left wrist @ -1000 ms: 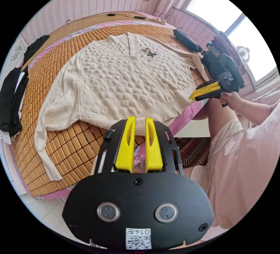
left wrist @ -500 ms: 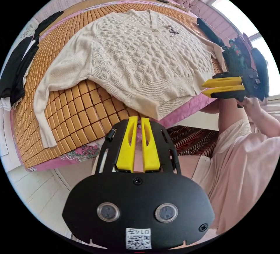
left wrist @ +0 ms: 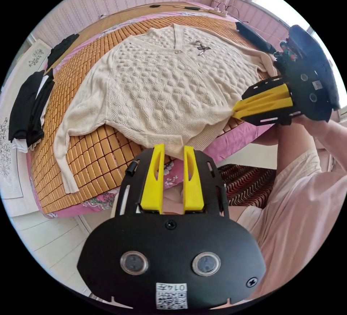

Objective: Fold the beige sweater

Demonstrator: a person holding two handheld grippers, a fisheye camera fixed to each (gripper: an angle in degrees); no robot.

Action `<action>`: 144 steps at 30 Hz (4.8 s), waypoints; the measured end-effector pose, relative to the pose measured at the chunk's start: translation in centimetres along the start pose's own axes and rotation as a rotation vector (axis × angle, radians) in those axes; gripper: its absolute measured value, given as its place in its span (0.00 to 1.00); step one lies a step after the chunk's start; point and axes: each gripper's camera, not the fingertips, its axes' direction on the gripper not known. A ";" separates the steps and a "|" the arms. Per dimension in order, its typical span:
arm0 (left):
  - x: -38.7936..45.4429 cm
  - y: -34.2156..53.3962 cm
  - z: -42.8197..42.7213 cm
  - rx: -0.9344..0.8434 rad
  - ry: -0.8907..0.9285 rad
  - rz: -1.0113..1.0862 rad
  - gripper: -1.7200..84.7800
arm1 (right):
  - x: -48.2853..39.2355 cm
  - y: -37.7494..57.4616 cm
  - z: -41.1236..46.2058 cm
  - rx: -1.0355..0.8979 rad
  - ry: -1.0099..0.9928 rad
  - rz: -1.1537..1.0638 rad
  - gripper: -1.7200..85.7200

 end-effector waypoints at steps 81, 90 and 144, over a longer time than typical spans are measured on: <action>-23.6 15.2 -1.4 0.383 0.105 -0.597 0.05 | 5.6 -2.5 -2.6 0.055 -0.328 0.026 0.12; 0.2 5.4 3.6 0.232 0.383 -0.084 0.07 | 15.1 23.4 -1.4 -0.060 -0.192 0.717 0.14; 3.8 10.5 5.9 0.337 0.274 -0.329 0.01 | 4.2 32.3 3.9 0.363 -1.056 0.265 0.02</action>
